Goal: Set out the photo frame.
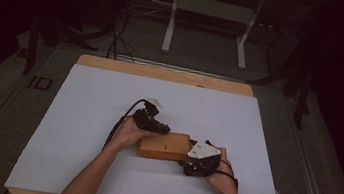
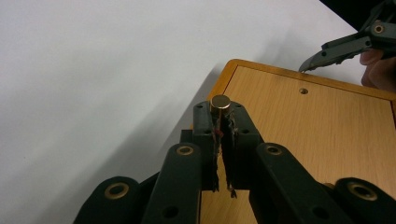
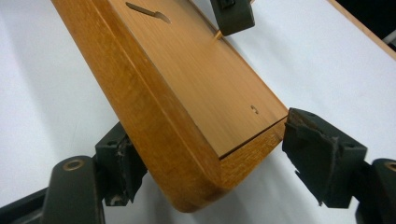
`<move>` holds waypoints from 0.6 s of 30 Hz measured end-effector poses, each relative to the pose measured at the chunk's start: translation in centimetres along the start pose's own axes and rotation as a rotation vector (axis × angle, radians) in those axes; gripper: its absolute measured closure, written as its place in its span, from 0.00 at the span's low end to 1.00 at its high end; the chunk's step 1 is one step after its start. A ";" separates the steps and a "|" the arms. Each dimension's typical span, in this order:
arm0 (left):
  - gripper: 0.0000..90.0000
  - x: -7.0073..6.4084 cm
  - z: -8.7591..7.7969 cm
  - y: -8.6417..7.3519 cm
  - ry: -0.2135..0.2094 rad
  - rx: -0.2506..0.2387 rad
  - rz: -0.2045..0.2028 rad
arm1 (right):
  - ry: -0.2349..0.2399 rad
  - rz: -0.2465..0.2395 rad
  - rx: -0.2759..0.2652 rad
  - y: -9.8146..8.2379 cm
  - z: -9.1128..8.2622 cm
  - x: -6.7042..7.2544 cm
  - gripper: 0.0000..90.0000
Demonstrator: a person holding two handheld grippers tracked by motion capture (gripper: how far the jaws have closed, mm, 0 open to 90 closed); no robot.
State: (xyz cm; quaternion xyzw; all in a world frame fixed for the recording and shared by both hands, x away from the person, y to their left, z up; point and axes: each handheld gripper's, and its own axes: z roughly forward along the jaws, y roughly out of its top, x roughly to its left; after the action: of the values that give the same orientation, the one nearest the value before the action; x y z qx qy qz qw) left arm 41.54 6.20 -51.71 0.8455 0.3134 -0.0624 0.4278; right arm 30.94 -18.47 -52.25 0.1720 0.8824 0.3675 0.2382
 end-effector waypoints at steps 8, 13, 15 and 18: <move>0.93 0.1 -0.2 -0.1 -0.049 0.040 -0.019 | 0.023 -0.027 -0.039 0.3 -0.5 0.4 0.34; 0.89 -0.1 0.0 -0.1 -0.026 0.050 0.002 | 0.028 -0.037 -0.081 1.2 -0.5 0.8 0.48; 0.88 -0.1 0.0 -0.1 -0.014 0.056 0.021 | 0.028 -0.025 -0.089 1.2 -0.5 0.6 0.49; 0.80 -0.3 -0.4 -0.1 0.002 0.035 0.035 | 0.034 0.002 -0.110 1.3 -0.5 0.0 0.51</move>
State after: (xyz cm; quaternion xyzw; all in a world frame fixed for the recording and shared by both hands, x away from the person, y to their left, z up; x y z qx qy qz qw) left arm 41.22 6.38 -51.40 0.8581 0.2978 -0.0597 0.4139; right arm 30.81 -17.92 -51.01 0.1534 0.8646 0.4187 0.2317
